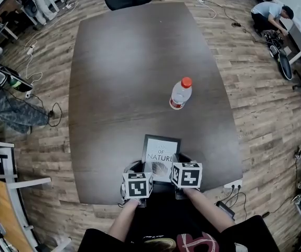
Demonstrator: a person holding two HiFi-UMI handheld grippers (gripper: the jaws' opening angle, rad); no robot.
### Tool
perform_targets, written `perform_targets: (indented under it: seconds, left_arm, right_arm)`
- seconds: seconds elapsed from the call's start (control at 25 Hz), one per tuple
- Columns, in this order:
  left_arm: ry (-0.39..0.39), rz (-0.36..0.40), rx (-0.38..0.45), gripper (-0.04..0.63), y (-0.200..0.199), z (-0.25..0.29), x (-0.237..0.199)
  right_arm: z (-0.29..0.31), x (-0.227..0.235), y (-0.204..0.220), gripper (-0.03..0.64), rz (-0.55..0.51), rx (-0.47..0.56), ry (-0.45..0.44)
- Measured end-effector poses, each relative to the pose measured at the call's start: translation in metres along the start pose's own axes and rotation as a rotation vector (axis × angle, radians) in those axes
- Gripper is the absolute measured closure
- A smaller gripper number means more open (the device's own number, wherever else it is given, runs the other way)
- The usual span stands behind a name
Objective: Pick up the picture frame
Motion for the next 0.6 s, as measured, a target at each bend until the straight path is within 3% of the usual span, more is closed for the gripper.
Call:
perform_targets:
  seconds: [0.6]
  left_arm:
    - [0.010, 0.005, 0.002, 0.523, -0.0026, -0.0032, 0.0029]
  right_arm:
    - [-0.0045, 0.0001, -0.0055, 0.531, -0.042, 0.032, 0.004]
Point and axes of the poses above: the fingertips, and each gripper's own axes: z forward along the fingers, x to its right, y out of its underside, the point moved 1 cm from there along -z, backward along the fingers, and after that the axes turned 5 degrees about -z, right-handed, at the moved point
